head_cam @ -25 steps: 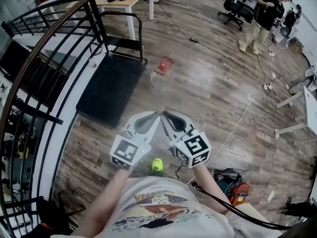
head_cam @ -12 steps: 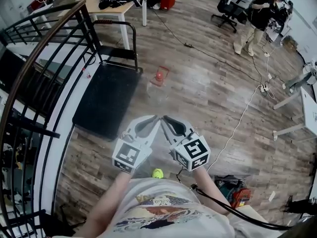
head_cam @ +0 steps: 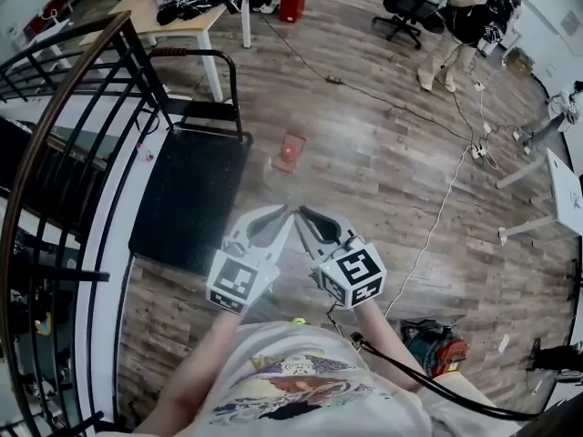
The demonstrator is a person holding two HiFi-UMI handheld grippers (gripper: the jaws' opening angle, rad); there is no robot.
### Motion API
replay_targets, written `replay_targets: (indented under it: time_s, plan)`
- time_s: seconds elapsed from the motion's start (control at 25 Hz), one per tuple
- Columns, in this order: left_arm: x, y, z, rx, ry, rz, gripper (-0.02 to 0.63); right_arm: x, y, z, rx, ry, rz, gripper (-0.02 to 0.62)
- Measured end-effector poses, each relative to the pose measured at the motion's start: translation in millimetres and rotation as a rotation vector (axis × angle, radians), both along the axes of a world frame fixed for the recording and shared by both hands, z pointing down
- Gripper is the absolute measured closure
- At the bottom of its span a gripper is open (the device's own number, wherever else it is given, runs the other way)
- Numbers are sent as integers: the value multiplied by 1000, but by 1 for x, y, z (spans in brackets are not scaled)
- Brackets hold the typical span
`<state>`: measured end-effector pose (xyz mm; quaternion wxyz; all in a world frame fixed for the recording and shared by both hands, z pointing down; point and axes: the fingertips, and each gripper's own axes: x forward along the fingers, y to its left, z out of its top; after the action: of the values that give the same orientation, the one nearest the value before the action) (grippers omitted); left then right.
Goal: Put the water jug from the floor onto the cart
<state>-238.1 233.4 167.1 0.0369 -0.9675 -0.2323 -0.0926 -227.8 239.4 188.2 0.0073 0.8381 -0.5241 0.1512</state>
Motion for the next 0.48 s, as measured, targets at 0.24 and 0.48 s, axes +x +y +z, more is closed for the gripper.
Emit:
replay_targets:
  time_s: [0.24,0.48]
  plan:
    - [32,-38,-1,-3,-5,37,591,34,-39,-1,-8,-1,39,574]
    - [52,-62,8,-8,-13,63,591,56,-63,7,-12,-11,66,574]
